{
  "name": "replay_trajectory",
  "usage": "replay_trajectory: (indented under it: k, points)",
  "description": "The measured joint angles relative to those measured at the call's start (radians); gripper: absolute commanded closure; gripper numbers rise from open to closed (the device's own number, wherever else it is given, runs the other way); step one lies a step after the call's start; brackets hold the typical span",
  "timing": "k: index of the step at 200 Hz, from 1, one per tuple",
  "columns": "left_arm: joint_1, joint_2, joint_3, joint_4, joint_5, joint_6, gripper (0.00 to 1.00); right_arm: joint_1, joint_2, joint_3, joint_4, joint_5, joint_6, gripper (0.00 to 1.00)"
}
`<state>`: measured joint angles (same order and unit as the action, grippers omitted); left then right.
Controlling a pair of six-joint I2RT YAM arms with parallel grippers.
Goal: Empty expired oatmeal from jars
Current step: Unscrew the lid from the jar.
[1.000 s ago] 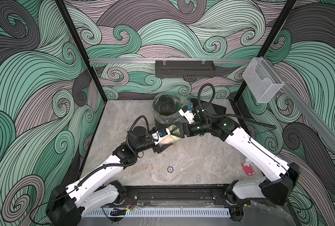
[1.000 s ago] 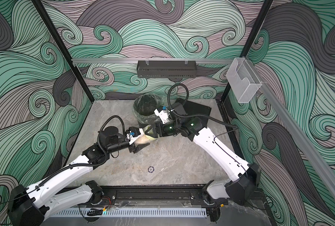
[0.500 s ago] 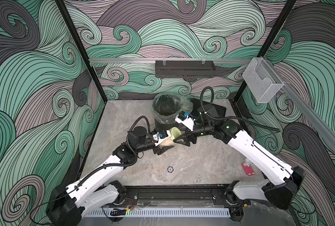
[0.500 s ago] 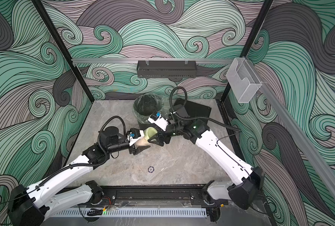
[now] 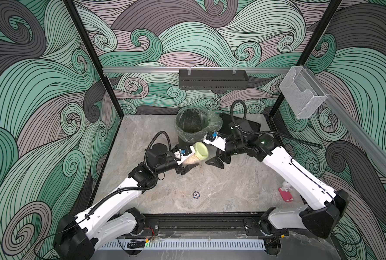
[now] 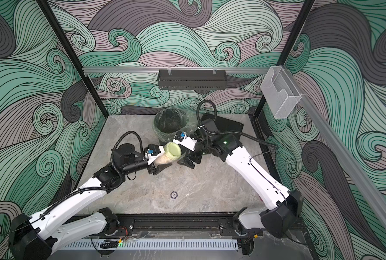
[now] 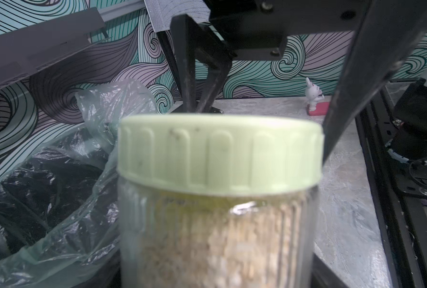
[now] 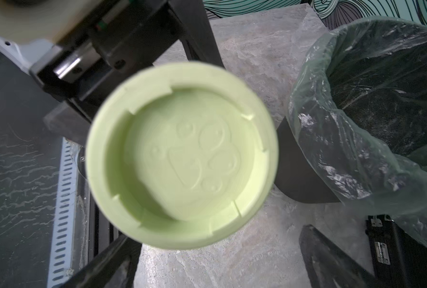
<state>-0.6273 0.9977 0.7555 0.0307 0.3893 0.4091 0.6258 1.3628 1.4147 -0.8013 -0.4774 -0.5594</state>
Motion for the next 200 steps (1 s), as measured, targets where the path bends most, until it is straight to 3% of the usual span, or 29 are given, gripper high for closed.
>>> replay_trajectory:
  k: [44,71,97,123,173,200]
  points:
    - [0.006,0.0,0.004,0.011,-0.015,0.002,0.93,-0.001,-0.094,-0.043,-0.006,0.131,-0.01,0.01]
    - [0.01,0.0,0.003,0.024,-0.042,0.04,0.93,-0.008,-0.168,-0.052,-0.004,0.283,0.122,0.01]
    - [0.01,0.015,0.003,0.066,-0.083,0.119,0.93,-0.01,-0.173,0.033,-0.074,0.434,0.446,0.01]
    - [0.005,0.039,-0.01,0.137,-0.143,0.213,0.93,-0.019,-0.146,0.179,-0.171,0.466,0.845,0.01]
    - [-0.037,0.054,-0.059,0.286,-0.242,0.396,0.96,-0.024,-0.175,0.18,-0.213,0.34,1.646,0.01]
    - [-0.058,0.054,-0.063,0.335,-0.268,0.45,0.97,-0.012,-0.142,0.175,-0.194,0.243,1.975,0.01]
